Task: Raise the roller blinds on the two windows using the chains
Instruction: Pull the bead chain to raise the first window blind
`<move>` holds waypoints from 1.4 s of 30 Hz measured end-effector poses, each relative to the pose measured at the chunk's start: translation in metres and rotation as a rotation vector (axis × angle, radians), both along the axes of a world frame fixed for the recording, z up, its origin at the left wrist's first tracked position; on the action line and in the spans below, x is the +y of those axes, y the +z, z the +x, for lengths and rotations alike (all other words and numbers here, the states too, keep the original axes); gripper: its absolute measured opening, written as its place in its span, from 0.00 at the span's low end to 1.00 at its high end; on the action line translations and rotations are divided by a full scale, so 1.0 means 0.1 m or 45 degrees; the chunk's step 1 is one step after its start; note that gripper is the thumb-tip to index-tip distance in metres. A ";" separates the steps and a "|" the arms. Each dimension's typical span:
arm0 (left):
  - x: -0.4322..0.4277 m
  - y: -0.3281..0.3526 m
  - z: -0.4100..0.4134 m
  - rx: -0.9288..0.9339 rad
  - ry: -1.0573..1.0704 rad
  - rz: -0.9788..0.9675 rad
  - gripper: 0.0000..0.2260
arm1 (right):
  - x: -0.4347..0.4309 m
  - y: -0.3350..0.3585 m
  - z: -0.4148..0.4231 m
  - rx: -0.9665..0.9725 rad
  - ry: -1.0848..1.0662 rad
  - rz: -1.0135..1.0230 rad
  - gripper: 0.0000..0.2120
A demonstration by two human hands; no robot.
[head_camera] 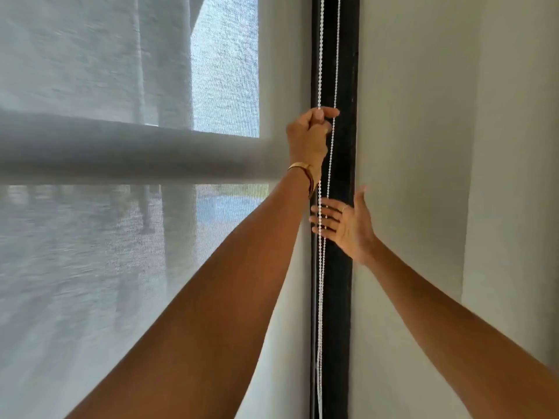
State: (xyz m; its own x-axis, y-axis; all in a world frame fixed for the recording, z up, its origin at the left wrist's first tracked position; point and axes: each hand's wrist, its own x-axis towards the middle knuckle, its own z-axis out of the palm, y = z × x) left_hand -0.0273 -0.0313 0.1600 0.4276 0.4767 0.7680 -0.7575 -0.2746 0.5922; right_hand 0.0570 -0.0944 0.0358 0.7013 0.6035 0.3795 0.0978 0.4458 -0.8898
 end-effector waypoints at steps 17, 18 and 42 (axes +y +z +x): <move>0.34 -1.94 0.17 0.411 -0.179 0.036 0.13 | 0.25 1.51 -0.19 -0.305 -0.179 0.112 0.17; 0.40 -2.01 0.19 0.460 -0.135 0.074 0.14 | 0.30 1.38 -0.15 -0.344 -0.276 0.098 0.18; 0.29 -0.31 0.55 0.286 -0.219 -0.195 0.13 | 0.49 -1.25 0.03 -0.330 -0.686 -0.240 0.15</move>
